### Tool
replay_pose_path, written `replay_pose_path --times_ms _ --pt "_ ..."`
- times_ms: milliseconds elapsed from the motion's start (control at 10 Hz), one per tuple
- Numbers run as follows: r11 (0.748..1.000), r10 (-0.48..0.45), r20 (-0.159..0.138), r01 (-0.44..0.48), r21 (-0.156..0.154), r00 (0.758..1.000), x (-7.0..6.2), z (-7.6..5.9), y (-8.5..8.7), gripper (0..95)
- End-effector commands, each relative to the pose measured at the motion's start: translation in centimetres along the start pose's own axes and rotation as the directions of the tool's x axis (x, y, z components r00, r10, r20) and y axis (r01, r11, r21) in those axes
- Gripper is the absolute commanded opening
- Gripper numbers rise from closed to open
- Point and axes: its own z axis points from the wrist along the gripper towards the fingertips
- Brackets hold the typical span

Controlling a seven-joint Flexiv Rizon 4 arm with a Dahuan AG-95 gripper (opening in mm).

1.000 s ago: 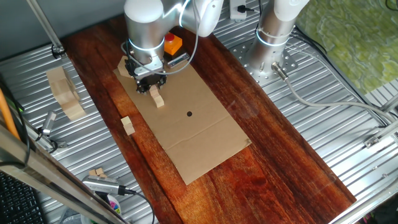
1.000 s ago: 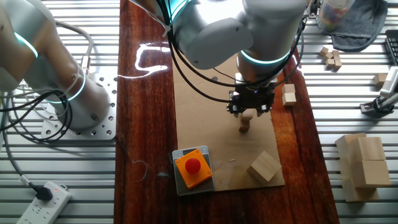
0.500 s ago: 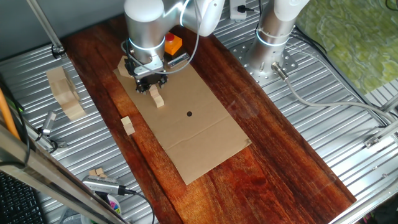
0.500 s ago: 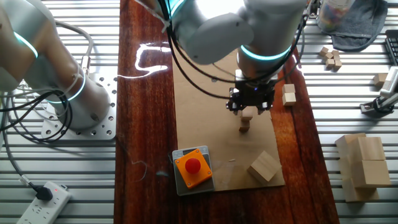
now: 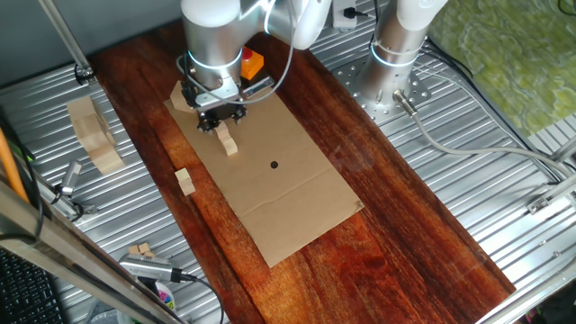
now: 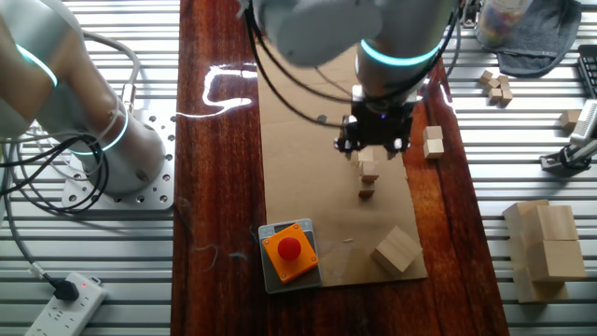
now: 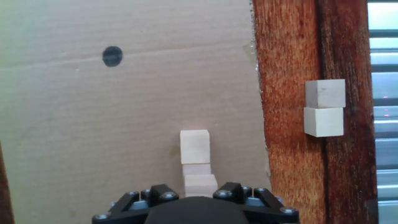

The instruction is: Stack the blocks into a pyramid shape

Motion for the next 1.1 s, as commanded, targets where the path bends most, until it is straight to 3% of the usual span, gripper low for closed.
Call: replay_pose_path --times_ms 100,300,600,1100 --pt "1.0 0.012 -0.008 -0.012 0.003 1.0 -0.5 -0.5 -1.5 57.0" --pt "1.0 0.023 -0.023 -0.023 0.002 0.999 -1.3 -0.3 -3.4 57.0" --pt "0.999 0.046 -0.019 -0.045 0.004 0.999 -1.9 0.2 -6.1 57.0" --pt "0.998 0.057 -0.022 -0.057 0.009 0.998 -2.9 2.6 -9.9 57.0"
